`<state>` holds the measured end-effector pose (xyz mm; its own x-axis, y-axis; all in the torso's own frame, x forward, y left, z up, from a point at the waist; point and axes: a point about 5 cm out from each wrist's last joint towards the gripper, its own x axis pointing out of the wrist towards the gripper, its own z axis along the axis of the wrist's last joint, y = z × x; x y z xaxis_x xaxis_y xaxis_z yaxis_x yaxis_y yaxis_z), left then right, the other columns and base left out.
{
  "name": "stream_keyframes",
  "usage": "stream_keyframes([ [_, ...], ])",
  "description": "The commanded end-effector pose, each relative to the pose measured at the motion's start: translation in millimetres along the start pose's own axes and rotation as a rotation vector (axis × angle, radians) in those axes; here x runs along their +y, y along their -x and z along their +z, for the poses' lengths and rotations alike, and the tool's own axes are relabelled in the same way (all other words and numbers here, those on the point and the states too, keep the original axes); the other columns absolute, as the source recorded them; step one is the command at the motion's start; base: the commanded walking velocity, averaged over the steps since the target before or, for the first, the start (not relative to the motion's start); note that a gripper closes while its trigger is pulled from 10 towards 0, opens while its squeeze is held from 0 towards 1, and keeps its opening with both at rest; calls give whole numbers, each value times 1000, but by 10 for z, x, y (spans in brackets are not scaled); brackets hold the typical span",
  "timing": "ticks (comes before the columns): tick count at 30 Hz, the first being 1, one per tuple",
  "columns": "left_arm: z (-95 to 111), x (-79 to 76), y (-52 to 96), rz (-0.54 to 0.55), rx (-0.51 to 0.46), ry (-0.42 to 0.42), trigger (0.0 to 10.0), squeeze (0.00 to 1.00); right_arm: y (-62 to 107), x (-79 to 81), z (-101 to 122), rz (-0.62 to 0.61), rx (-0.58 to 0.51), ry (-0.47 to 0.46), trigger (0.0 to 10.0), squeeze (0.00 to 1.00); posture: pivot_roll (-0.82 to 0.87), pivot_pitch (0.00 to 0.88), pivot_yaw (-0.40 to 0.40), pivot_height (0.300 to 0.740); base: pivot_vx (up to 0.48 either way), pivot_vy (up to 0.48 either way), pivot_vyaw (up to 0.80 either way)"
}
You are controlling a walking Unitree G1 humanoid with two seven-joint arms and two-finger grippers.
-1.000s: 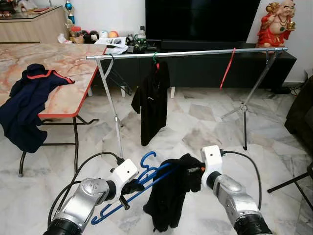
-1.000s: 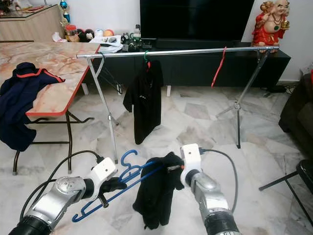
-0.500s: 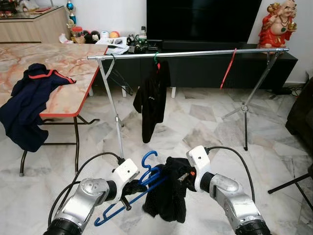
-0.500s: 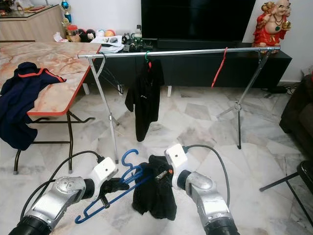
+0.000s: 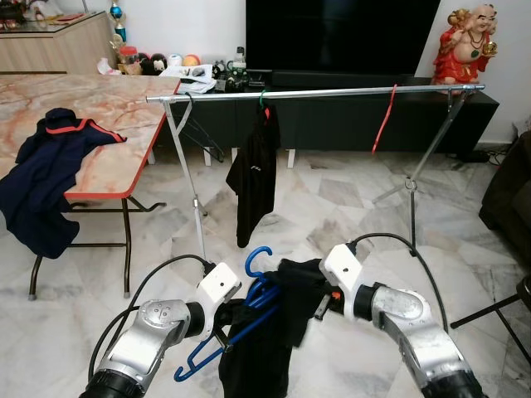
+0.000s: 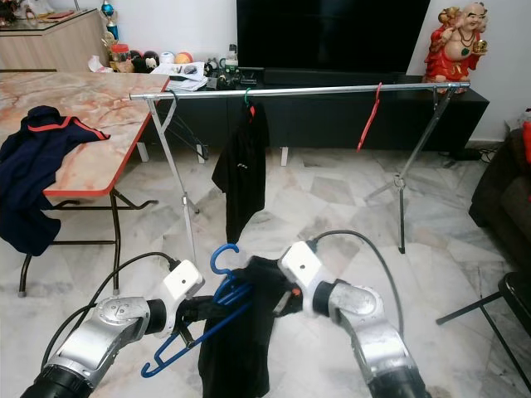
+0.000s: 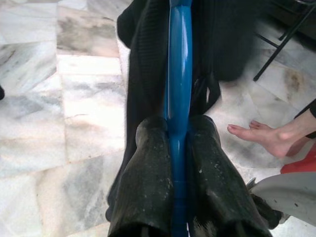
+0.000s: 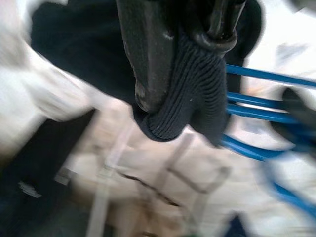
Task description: Hang hanger
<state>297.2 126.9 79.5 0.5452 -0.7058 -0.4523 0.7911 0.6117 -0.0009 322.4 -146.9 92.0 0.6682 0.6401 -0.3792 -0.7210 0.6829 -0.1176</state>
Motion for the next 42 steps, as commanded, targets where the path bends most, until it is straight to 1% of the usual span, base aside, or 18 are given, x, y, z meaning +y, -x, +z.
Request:
stream_keyframes([
  [1,98,33,24,15,-48,-1,10000,0,14,-89,91,-78,-50,5,10000,0,119,0,-27,740,0,0,0],
  [3,104,40,27,19,-56,8,10000,0,25,-73,164,-76,-103,-5,10000,0,117,0,-26,740,0,0,0],
  [4,104,40,27,19,-56,8,10000,0,25,-73,164,-76,-103,-5,10000,0,117,0,-26,740,0,0,0],
  [5,111,42,25,22,-65,16,10000,0,18,-19,201,-31,-137,-10,10000,0,117,0,-25,740,0,0,0],
  [7,115,43,24,24,-70,21,10000,0,9,6,211,-10,-150,-9,10000,0,117,0,-25,740,0,0,0],
  [11,173,34,15,16,-116,58,10000,0,15,268,210,225,-193,7,10000,0,117,0,-26,740,0,0,0],
  [13,195,26,17,6,-134,74,10000,0,50,363,200,318,-191,12,10000,0,116,0,-26,740,0,0,0],
  [18,217,17,12,1,-151,85,10000,0,104,451,173,420,-170,9,10000,0,117,0,-26,740,0,0,0],
  [25,235,12,1,0,-164,93,10000,0,131,452,99,437,-107,44,10000,0,117,0,-26,740,0,0,0],
  [28,247,7,-15,5,-176,102,10000,0,109,420,-104,397,25,74,10000,0,113,0,-28,740,0,0,0],
  [33,259,12,-19,12,-184,104,10000,0,109,434,-157,395,55,75,10000,0,114,0,-28,740,0,0,0],
  [34,269,17,-16,14,-190,106,10000,0,103,436,-153,389,46,66,10000,110,115,0,-29,740,0,0,0],
  [35,276,20,-14,16,-195,107,10000,0,99,437,-148,385,39,59,10000,529,115,0,-29,740,0,0,0],
  [36,282,23,-13,18,-198,107,10000,0,95,440,-136,385,29,55,10000,620,115,0,-29,740,0,0,0],
  [37,289,24,-11,18,-203,107,10000,0,90,450,-112,391,15,54,10000,965,116,0,-29,740,0,0,0],
  [38,289,24,-11,18,-203,107,10000,0,90,450,-112,391,15,54,10000,965,116,0,-29,740,0,0,0],
  [39,293,21,-12,17,-207,109,10000,0,87,453,-107,393,13,56,10000,1000,115,0,-29,740,0,0,0],
  [42,299,20,-14,16,-211,107,10000,0,87,454,-110,397,18,64,10000,1000,115,0,-29,740,0,0,0],
])
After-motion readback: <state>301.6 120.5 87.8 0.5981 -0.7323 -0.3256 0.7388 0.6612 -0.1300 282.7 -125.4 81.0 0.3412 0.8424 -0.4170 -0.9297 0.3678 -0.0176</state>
